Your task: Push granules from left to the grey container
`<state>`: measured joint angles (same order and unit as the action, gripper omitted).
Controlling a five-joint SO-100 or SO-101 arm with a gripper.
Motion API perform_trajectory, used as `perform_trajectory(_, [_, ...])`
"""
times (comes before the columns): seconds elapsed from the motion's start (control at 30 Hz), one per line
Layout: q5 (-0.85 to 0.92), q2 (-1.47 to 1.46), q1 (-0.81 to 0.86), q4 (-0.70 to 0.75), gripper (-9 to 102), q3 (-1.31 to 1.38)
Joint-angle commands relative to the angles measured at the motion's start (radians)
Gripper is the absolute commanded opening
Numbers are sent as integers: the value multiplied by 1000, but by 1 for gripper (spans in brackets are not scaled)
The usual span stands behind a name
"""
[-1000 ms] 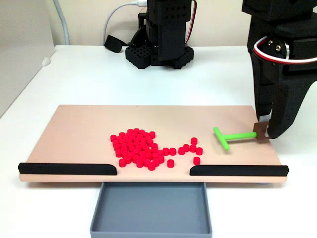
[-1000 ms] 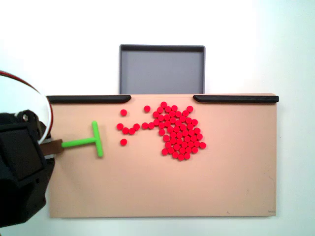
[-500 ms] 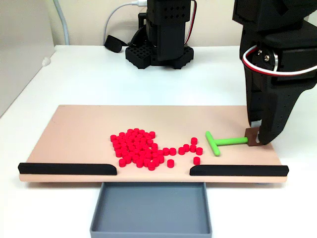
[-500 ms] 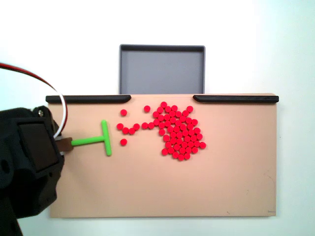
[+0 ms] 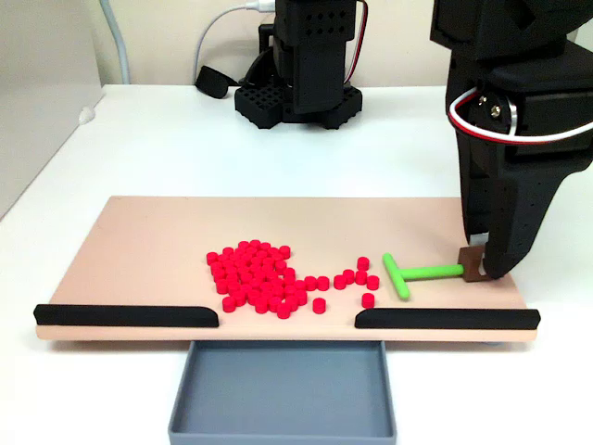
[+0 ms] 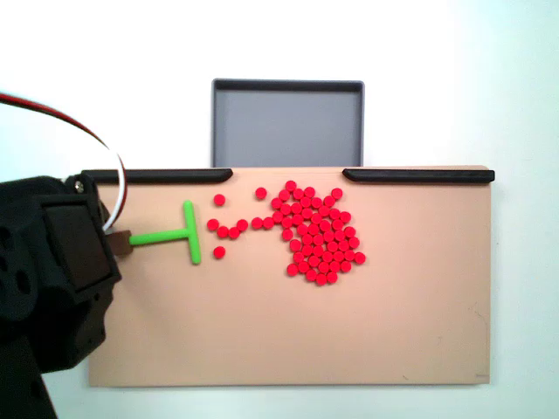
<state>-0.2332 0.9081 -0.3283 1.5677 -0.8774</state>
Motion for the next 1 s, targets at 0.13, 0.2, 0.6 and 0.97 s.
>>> perform_trajectory(0.13, [9,0,20,-3,0,48])
perform_trajectory(0.2, [11,-18,23,-2,0,78])
perform_trajectory(0.6, [2,-43,29,5,0,89])
perform_trajectory(0.97, [-8,-54,38,6,0,87])
